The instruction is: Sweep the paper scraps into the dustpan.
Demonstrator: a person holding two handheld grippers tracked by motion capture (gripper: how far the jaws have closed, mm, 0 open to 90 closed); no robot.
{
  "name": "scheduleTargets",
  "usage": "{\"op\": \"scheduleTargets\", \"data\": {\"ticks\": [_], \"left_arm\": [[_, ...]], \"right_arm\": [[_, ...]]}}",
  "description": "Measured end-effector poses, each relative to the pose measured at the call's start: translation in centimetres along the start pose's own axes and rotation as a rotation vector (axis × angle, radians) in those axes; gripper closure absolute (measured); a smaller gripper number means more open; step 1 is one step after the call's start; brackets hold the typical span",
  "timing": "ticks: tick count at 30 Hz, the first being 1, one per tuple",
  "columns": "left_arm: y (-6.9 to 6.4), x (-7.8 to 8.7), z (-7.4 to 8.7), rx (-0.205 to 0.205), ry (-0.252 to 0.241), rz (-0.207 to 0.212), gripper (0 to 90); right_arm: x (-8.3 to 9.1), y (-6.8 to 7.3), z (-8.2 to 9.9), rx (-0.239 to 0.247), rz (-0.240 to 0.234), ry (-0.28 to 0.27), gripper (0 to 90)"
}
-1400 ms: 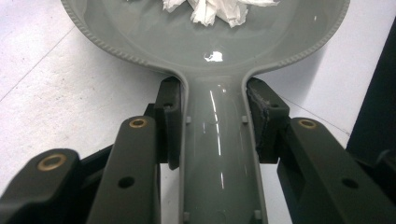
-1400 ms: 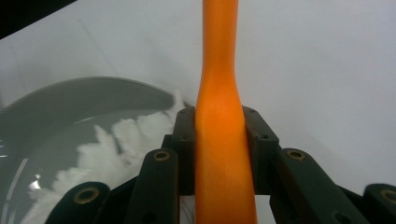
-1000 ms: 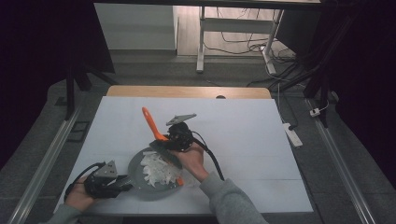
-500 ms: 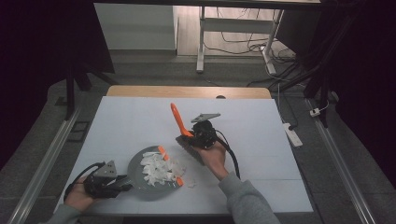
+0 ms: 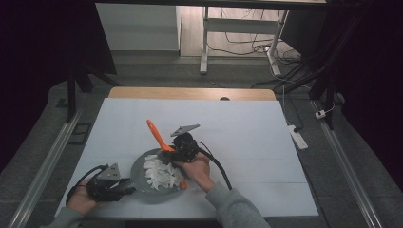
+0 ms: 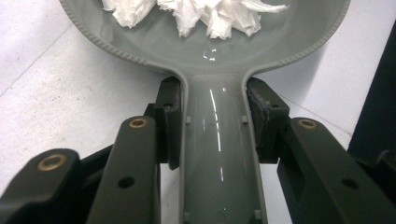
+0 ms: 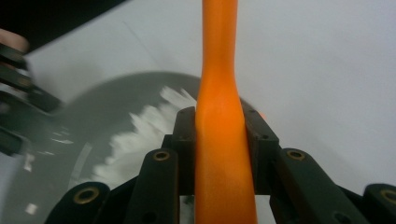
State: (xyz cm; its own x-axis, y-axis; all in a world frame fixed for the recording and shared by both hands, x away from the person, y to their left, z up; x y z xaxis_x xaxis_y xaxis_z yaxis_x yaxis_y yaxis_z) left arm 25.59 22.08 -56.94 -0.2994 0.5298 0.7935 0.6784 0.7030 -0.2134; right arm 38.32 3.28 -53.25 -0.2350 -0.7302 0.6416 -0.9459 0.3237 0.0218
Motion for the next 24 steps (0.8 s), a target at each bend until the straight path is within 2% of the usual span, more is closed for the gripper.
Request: {"op": "scheduleTargets", "data": {"ticks": [3,6,8,13,18,21,24], "left_arm": [[0.0,0.0,0.0,-0.001,-0.002,0.0,61.5],[0.1,0.1,0.1,0.002,-0.003,0.001,61.5],[0.2,0.1,0.2,0.005,-0.002,0.002,61.5],[0.3,0.1,0.4,0.005,0.003,0.006,61.5],[0.4,0.2,0.6,0.003,0.005,0.01,61.5],[0.5,0.4,0.9,0.001,0.004,0.018,61.5],[0.6,0.7,1.4,-0.013,0.005,0.025,61.6]], "right_arm": [[-0.4,1.2,-1.0,-0.021,-0.071,-0.041,70.4],[-0.1,1.7,-1.7,-0.004,-0.074,-0.072,70.3],[0.6,1.2,-2.0,-0.012,-0.056,-0.097,70.3],[3.2,-1.1,-1.9,-0.033,0.019,-0.128,70.3],[5.3,-2.7,-1.3,-0.038,0.077,-0.132,70.3],[6.0,-3.2,-0.5,-0.035,0.106,-0.116,70.3],[6.7,-3.6,0.5,-0.044,0.118,-0.099,70.4]]}}
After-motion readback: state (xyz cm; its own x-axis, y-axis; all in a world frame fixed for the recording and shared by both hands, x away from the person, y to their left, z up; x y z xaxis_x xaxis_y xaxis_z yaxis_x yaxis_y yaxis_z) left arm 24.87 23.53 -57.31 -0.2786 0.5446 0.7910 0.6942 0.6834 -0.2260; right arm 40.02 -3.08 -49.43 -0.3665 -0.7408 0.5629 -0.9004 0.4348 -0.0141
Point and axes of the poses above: each handheld gripper's, and its own axes: x roughly backward along the jaws, z roughly out of its underside, y roughly to its left, the point moved 6 cm from there along -x, roughly forward along the jaws, and after that the axes turned 15 degrees about x, right-handed, at the moved point
